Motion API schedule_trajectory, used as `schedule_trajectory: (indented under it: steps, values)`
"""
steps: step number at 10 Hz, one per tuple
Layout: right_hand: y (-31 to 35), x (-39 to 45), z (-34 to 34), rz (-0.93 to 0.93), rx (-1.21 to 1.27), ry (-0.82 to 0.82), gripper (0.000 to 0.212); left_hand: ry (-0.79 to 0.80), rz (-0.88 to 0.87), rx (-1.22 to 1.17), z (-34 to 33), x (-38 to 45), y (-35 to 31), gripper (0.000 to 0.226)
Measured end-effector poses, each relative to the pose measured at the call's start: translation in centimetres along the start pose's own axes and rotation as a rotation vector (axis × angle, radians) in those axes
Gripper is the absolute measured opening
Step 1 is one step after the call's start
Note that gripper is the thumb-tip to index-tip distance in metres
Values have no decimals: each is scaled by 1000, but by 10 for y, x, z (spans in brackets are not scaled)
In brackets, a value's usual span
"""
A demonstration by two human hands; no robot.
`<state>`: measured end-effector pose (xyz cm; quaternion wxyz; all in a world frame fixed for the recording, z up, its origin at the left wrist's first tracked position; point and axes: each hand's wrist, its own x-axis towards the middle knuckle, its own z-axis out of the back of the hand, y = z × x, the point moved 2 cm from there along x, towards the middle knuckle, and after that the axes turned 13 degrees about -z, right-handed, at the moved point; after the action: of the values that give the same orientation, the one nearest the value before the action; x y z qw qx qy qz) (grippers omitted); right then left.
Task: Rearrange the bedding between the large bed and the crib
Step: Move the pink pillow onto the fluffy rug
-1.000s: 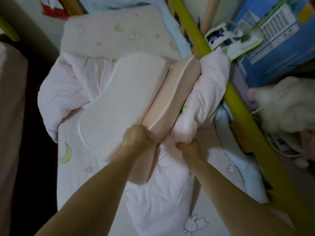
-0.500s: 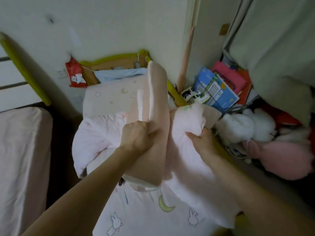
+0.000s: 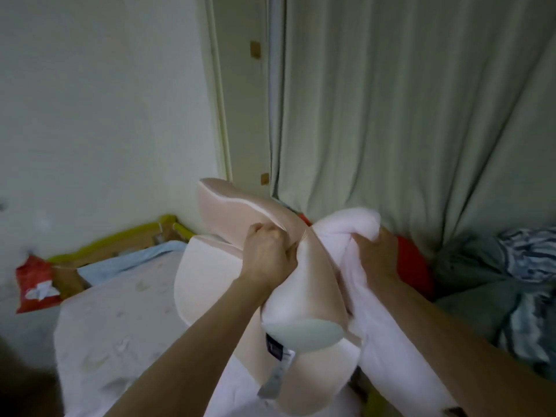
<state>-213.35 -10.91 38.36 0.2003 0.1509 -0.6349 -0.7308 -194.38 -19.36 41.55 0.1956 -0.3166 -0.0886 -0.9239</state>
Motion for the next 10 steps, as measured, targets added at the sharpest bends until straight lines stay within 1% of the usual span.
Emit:
schedule_trajectory:
  steps: [1,2,3,4,5,6,7,8,9,10]
  values:
    - [27,8,62,71,72,-112,14,-77,-18,-125,7,35,-35,33]
    - [62,10,115,130,236,-190,5,-202,-103,-202,10,74,-81,44]
    - [77,23,170,112,439,-313,6,-284,-231,-267,11,114,-134,56]
    - [92,47,243,202,470,-321,8,-344,-318,-304,5,157,-196,46]
    - [105,75,326,327,475,-398,18,-404,-377,-354,-5,204,-268,39]
    - [110,112,400,327,574,-384,18,-421,-397,-417,-19,253,-336,44]
    - [119,144,474,337,749,-392,14,-443,-427,-433,-34,301,-403,52]
    - [127,177,545,371,688,-511,14,-471,-456,-508,-43,352,-468,60]
    - [139,203,595,436,590,-563,16,-448,-424,-639,-50,387,-507,45]
    - [126,231,647,465,483,-645,16,-488,-400,-767,-79,411,-543,21]
